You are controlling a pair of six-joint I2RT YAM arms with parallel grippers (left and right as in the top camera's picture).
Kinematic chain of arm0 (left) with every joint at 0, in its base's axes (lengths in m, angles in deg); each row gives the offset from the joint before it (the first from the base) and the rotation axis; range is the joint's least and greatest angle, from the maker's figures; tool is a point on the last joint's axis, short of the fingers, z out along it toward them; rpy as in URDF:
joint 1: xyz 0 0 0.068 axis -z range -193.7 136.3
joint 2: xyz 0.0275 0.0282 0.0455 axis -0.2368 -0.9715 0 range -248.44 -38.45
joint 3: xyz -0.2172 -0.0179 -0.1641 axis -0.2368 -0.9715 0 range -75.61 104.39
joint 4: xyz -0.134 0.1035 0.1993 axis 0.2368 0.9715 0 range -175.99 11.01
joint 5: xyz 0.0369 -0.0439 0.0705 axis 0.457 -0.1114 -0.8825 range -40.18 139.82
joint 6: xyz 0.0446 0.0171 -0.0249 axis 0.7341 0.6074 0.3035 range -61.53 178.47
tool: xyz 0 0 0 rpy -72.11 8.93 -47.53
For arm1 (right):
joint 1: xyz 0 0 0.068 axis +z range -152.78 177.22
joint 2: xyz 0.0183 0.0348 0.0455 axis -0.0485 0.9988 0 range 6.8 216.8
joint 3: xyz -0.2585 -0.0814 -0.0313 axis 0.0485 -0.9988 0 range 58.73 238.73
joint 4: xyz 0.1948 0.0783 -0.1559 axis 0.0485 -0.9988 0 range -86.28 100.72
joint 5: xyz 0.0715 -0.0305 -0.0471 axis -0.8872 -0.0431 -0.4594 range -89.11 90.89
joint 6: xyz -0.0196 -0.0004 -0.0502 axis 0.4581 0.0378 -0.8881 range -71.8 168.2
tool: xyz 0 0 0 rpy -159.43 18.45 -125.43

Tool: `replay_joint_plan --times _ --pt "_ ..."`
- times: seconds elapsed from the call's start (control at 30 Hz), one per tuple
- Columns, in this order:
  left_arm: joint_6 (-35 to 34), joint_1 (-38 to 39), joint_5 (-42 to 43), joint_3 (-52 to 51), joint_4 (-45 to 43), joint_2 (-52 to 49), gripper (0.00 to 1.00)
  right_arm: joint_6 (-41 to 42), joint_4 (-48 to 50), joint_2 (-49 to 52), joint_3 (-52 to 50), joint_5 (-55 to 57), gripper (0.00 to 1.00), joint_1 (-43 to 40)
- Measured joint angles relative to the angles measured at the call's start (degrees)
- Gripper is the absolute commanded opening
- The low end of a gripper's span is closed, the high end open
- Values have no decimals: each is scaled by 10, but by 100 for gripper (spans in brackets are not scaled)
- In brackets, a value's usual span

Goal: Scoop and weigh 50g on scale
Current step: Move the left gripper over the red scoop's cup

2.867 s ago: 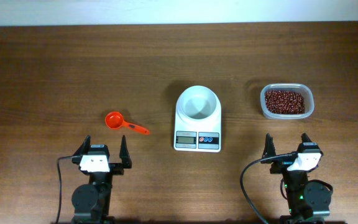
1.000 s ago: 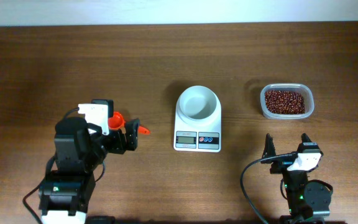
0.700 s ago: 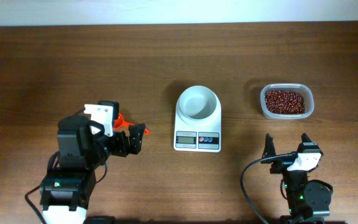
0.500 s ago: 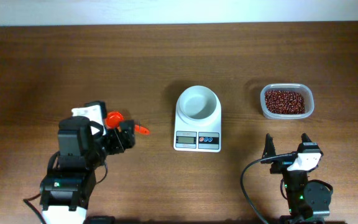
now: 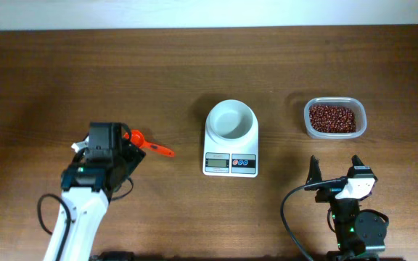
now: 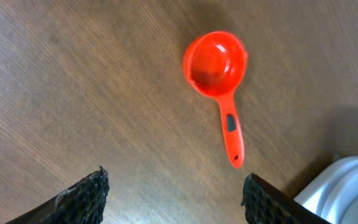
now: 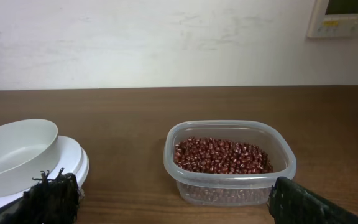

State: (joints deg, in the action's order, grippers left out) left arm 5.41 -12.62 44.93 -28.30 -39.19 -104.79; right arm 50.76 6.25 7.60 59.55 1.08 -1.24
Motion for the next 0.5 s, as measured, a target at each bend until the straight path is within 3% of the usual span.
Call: replay_joint_plan --times 0.17,0.27,0.5 --pt "-38 -26 3 156 135 -121 99 0 0 -1 0 0 99 0" --pt "-42 -33 14 211 121 -174 99 0 0 -1 0 0 99 0" --pt "-42 -33 15 212 119 -179 99 0 0 -1 0 0 99 0"
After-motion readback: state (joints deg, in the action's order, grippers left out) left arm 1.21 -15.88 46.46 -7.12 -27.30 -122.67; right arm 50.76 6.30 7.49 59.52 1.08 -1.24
